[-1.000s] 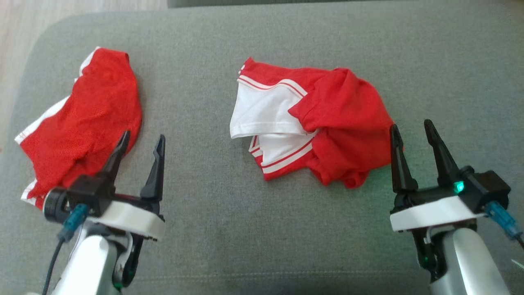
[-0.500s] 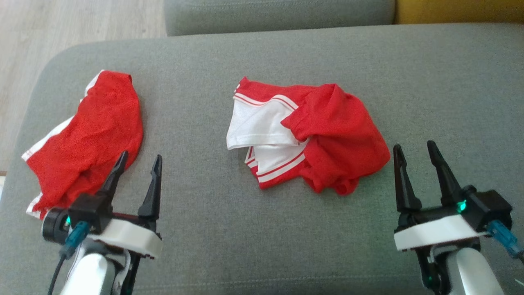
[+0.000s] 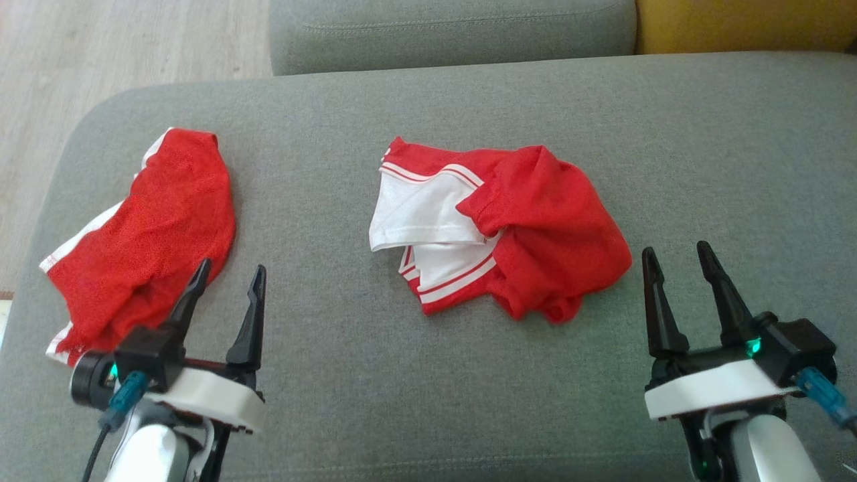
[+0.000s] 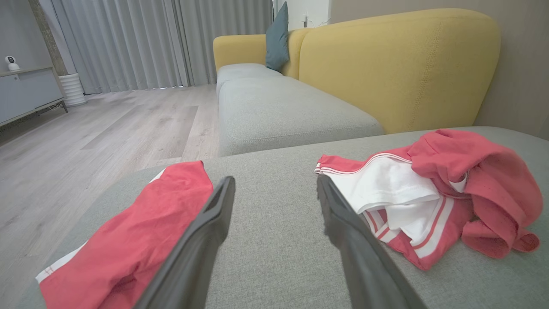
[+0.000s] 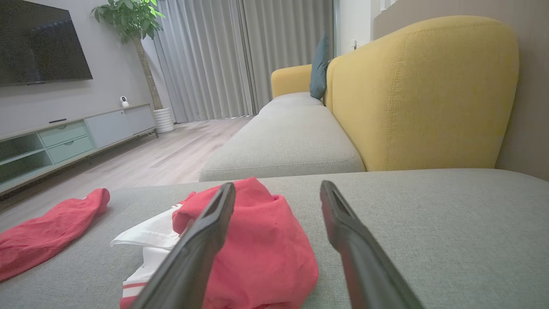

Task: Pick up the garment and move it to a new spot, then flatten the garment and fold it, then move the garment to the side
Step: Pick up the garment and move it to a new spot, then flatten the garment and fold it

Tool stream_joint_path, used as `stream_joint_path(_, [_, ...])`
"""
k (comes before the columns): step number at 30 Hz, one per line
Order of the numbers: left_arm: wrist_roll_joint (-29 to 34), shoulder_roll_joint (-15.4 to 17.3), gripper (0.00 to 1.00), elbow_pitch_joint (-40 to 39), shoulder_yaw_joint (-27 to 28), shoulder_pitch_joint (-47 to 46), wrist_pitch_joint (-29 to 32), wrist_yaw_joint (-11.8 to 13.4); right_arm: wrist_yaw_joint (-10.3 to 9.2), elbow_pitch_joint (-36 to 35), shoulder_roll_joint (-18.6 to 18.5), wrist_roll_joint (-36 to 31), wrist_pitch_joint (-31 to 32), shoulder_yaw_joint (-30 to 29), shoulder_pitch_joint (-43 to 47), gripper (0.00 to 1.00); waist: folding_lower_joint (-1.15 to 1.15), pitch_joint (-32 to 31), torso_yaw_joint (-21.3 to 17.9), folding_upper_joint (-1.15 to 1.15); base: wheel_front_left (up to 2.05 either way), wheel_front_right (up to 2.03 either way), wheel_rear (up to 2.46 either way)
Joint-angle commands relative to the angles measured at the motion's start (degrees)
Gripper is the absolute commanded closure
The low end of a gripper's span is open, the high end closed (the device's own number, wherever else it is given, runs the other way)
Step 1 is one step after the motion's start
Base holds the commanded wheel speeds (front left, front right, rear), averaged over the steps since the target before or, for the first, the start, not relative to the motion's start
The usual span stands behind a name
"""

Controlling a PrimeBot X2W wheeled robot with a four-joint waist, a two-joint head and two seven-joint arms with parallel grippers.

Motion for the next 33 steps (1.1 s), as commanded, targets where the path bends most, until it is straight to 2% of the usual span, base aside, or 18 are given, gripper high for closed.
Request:
stream_joint_path(1, [0.25,0.82,0.0,-1.89,2.2,-1.79,-0.45,0.28,-0.04,-2.14,-0.26,0.39,0.18,1.38,-0.6,0.0,0.0,0.07,0.02,0.0,0.0,0.0,0.0])
stream_joint_path(18, [-0.27,0.84,0.0,-1.25,2.19,-2.32,-0.45,0.29,-0.04,-2.03,-0.26,0.57,0.02,1.62,-1.2,0.0,0.0,0.96,0.18,0.0,0.0,0.0,0.0])
stream_joint_path(33, [-0.06,0.88,0.0,-1.68,2.31,-3.37,-0.45,0.12,-0.04,-0.75,-0.26,0.38,0.69,4.27,-2.28,0.0,0.0,2.71,0.67,0.0,0.0,0.0,0.0])
